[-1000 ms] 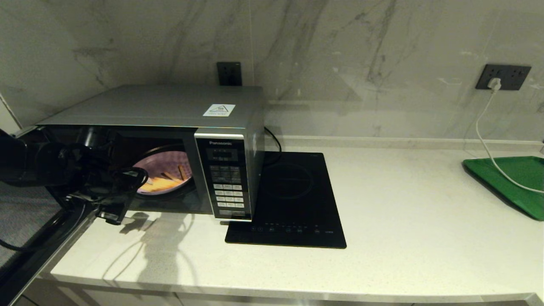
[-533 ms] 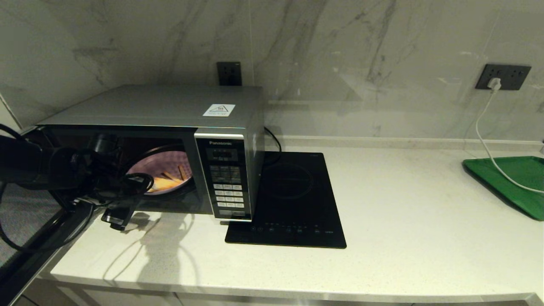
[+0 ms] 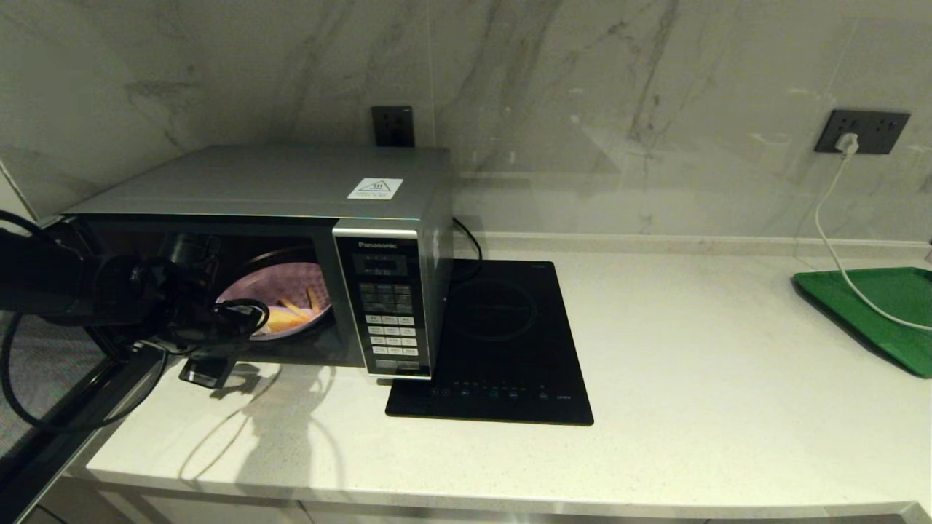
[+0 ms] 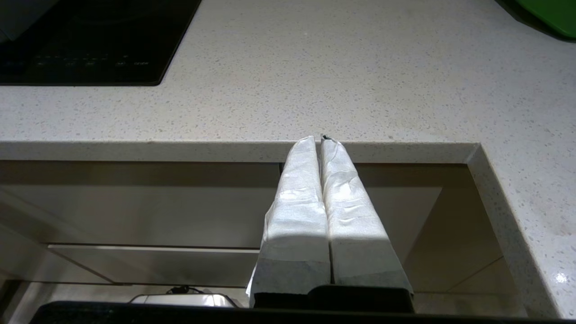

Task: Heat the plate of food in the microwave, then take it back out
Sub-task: Take the plate out of the microwave

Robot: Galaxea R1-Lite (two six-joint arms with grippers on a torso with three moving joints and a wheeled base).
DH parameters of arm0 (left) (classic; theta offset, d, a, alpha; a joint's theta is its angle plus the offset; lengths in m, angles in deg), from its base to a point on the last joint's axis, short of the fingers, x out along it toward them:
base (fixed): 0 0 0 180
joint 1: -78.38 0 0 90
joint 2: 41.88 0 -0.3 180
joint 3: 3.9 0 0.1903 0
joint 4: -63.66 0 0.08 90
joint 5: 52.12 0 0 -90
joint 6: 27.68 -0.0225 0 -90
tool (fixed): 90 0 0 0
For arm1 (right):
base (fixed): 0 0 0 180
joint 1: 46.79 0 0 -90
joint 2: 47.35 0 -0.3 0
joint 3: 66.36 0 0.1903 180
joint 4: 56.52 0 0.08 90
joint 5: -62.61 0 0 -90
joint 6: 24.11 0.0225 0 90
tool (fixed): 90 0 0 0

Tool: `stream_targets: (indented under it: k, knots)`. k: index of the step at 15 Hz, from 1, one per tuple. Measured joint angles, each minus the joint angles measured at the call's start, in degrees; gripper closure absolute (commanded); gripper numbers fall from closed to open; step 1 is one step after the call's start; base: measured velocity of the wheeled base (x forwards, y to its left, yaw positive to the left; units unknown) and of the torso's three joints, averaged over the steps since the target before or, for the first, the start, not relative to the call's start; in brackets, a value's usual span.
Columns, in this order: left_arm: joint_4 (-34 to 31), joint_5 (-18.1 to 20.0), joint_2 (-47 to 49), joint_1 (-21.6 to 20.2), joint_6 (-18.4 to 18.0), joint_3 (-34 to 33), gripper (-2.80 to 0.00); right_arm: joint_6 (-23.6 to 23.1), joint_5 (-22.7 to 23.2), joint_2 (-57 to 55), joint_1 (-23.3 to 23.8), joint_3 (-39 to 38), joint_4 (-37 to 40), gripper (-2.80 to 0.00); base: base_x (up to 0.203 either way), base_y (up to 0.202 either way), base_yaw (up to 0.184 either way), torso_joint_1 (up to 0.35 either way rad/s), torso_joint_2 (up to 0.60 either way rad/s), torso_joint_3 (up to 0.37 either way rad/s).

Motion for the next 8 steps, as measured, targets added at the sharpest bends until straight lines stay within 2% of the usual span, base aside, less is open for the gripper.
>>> stream_targets:
  k: [8]
  knots:
    - [0.2,0.0,0.4,1.2,0.2,0.0,0.00,0.0,0.0,0.0,0.0,0.0,0.0,0.00,0.000,0.000,0.000,0.000,0.00,0.000]
